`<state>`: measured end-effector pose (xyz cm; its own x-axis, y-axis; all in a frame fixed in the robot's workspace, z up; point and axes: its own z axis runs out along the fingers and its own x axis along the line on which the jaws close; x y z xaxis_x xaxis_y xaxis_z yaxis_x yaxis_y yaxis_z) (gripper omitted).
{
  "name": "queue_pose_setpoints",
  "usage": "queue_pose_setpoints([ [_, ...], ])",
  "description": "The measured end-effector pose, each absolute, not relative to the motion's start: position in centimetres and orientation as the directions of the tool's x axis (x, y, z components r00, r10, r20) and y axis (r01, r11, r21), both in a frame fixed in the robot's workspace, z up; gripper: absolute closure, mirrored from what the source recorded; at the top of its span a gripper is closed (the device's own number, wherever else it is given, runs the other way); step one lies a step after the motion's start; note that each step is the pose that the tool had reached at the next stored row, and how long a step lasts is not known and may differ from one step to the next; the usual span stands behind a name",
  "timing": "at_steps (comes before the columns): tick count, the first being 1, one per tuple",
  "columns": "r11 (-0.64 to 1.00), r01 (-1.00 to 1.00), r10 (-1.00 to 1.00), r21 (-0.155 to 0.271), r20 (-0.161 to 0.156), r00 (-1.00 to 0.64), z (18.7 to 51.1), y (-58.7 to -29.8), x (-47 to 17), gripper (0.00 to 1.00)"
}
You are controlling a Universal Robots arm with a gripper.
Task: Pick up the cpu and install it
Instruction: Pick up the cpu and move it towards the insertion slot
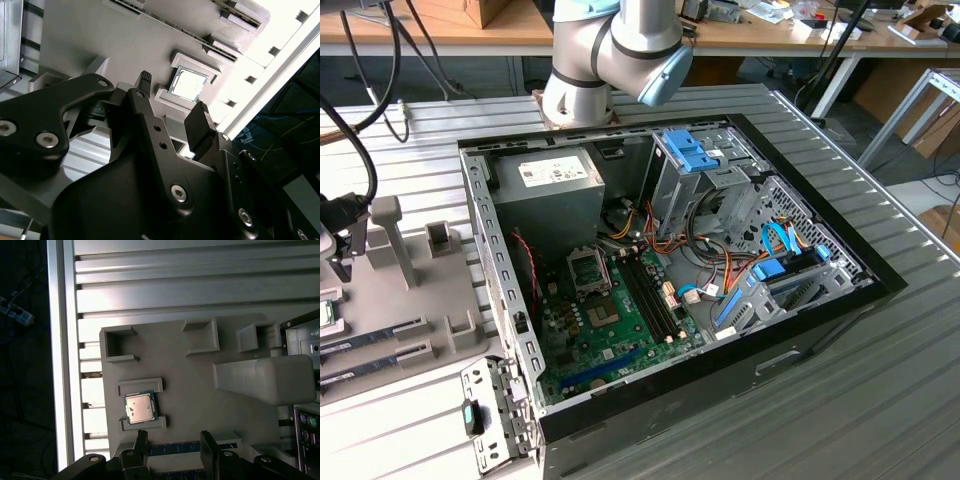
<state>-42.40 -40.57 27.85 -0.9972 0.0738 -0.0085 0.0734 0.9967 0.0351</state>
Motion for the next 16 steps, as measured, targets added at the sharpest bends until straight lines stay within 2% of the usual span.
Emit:
queue_pose_setpoints([
  [16,0.997,0.073,0.074,0.035,-0.009,-0.997,27.02,-40.57,-43.12,0.46],
])
